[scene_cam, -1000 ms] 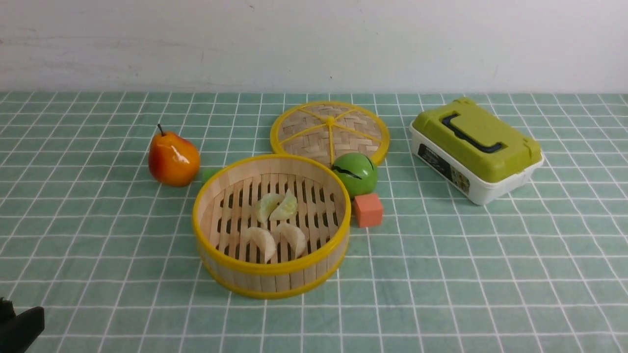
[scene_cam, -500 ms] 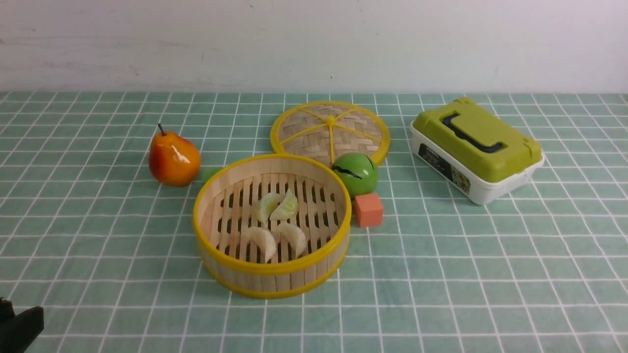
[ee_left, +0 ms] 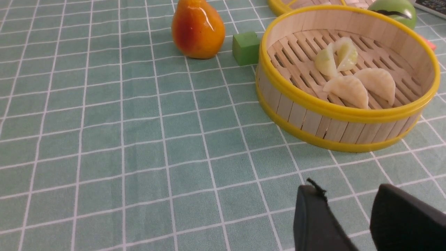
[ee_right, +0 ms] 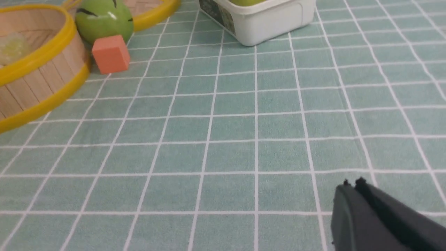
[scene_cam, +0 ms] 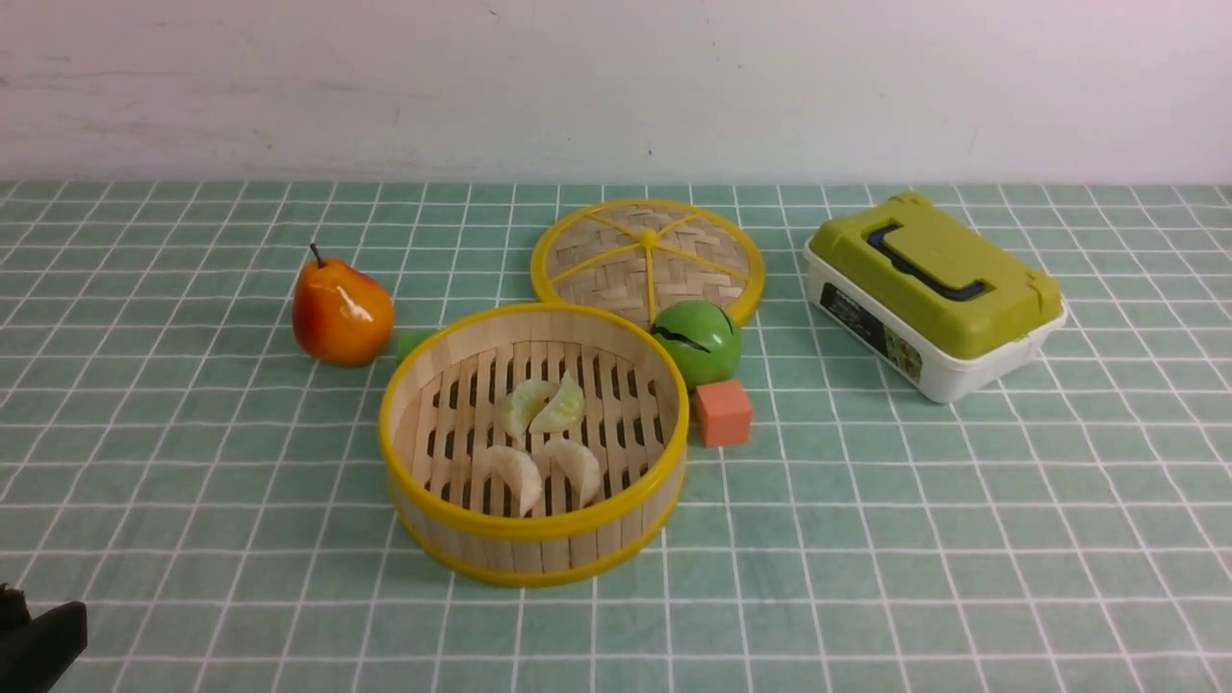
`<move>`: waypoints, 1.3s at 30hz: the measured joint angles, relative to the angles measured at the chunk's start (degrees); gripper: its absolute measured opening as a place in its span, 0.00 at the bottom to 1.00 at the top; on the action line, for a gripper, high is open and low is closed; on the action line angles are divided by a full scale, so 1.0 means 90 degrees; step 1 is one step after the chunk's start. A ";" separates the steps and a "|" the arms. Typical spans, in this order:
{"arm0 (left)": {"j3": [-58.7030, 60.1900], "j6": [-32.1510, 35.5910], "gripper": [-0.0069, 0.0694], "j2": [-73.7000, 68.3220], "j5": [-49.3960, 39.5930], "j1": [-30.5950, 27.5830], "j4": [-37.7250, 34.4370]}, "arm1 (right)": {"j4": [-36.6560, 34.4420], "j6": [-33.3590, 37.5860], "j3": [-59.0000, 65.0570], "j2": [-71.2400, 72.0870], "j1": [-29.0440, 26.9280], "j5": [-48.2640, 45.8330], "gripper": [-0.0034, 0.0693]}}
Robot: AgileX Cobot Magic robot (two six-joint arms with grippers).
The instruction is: Put the dumplings into the steamer on the table with the blue tablecloth.
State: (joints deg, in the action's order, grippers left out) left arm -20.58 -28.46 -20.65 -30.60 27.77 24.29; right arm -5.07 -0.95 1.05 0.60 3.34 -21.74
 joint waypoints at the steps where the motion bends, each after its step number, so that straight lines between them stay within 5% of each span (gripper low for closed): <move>1: 0.0000 0.0000 0.40 0.0000 -0.0007 0.0000 0.0000 | 0.0000 0.0105 0.0000 0.0000 0.0000 0.0000 0.04; 39: 0.0041 0.0000 0.40 0.0008 0.0038 0.0000 0.0000 | -0.0094 0.0505 0.0000 0.0005 0.0000 0.0000 0.09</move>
State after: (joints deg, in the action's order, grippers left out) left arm -20.20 -28.46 -20.58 -30.26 27.77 24.29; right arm -5.91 3.60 1.05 0.65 3.34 -21.74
